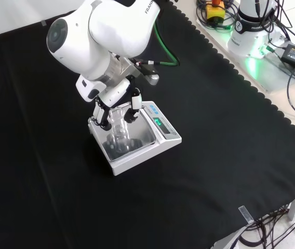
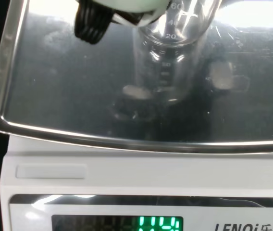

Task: Put the beaker on the electronic balance.

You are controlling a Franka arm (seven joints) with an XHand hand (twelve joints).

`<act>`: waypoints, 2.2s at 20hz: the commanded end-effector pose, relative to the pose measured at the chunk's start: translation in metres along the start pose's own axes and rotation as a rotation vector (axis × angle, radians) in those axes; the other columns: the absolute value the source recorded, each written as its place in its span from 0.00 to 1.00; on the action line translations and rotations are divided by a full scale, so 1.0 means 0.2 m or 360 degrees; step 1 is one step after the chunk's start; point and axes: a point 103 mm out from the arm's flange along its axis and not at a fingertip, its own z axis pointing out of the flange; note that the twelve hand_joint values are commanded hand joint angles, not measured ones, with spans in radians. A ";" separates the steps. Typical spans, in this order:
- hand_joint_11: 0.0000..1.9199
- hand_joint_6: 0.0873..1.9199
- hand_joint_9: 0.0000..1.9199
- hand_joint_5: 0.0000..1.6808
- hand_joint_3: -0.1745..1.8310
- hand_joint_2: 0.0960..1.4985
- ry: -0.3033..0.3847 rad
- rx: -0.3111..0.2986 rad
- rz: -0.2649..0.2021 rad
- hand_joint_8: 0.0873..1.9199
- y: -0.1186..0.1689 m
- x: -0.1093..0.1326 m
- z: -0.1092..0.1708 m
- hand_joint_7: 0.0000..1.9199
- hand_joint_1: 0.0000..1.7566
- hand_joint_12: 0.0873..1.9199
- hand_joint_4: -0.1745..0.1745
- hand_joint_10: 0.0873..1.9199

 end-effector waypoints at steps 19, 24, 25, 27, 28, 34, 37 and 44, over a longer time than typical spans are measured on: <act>0.66 0.45 0.54 0.35 0.53 0.41 -0.0054 0.0043 0.0016 0.44 0.01 0.01 0.04 0.32 0.66 0.37 0.06 0.26; 0.57 0.41 0.45 0.25 0.45 0.37 -0.0047 0.0060 0.0005 0.44 0.01 0.02 0.04 0.28 0.55 0.46 0.13 0.29; 0.54 0.39 0.42 0.23 0.45 0.36 -0.0044 0.0061 0.0001 0.44 0.01 0.02 0.04 0.26 0.53 0.48 0.15 0.31; 0.48 0.36 0.35 0.19 0.43 0.36 -0.0040 0.0065 -0.0009 0.45 0.01 0.02 0.04 0.24 0.50 0.53 0.18 0.34; 0.44 0.34 0.31 0.18 0.41 0.36 -0.0042 0.0068 -0.0011 0.45 0.01 0.02 0.04 0.22 0.48 0.57 0.20 0.36; 0.19 0.16 0.03 0.10 0.30 0.37 -0.0011 0.0039 -0.0044 0.43 0.00 0.01 0.04 0.05 0.36 0.70 0.25 0.46; 0.14 0.06 0.00 0.10 0.25 0.40 0.0020 -0.0052 -0.0060 0.42 -0.04 0.00 -0.02 0.01 0.34 0.73 0.25 0.42; 0.13 0.01 0.00 0.11 0.22 0.42 0.0078 -0.0256 -0.0060 0.42 -0.20 -0.09 -0.18 0.00 0.33 0.73 0.25 0.44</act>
